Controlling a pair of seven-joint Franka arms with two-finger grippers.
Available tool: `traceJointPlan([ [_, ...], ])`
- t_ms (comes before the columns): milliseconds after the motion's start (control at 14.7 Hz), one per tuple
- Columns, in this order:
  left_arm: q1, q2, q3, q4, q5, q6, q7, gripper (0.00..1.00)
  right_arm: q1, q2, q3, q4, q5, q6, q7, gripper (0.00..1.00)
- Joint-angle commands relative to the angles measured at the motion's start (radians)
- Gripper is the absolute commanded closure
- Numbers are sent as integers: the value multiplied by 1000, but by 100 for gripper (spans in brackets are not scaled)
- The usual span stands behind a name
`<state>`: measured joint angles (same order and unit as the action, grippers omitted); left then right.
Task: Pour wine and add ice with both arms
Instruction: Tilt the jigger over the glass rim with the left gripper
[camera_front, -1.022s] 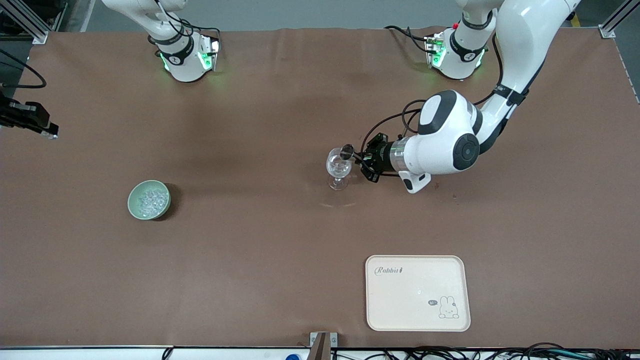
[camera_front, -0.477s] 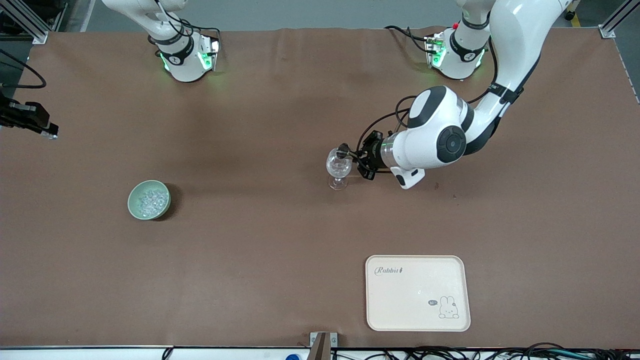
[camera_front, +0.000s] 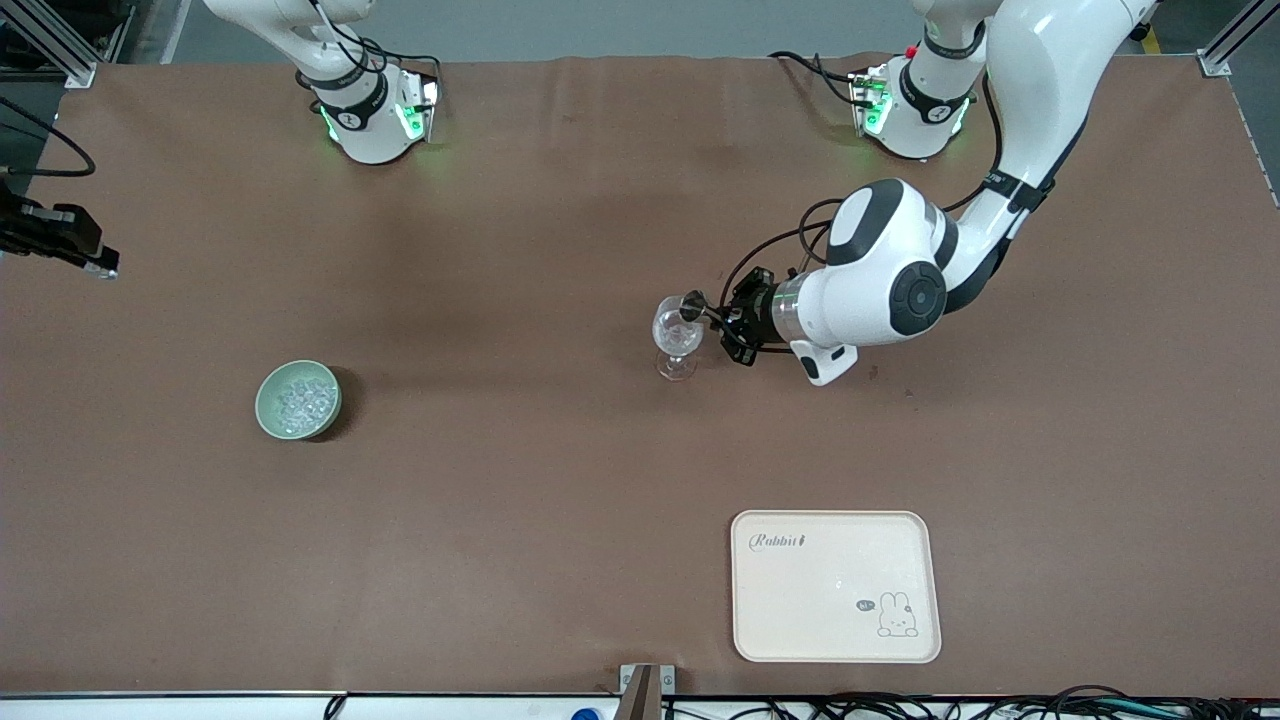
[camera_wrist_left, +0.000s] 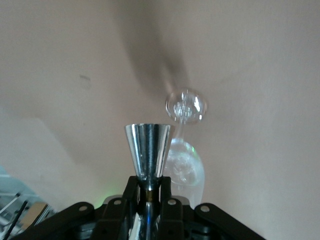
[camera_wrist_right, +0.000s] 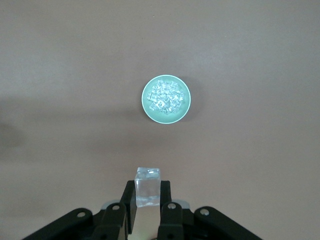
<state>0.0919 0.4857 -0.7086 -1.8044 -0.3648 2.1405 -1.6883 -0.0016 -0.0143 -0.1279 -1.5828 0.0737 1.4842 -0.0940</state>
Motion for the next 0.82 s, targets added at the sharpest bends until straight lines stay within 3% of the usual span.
traceJointPlan([
  [0, 21, 1, -6, 23, -107, -10, 99, 99, 6, -26, 1, -28, -14, 13, -4, 97],
  [341, 152, 27, -8, 69, -253, -24, 290, 99, 9, -26, 1, -28, -14, 13, -4, 97],
  [749, 261, 203, -8, 226, -373, -25, 490, 99, 15, -26, 1, -28, -14, 13, 2, 97],
])
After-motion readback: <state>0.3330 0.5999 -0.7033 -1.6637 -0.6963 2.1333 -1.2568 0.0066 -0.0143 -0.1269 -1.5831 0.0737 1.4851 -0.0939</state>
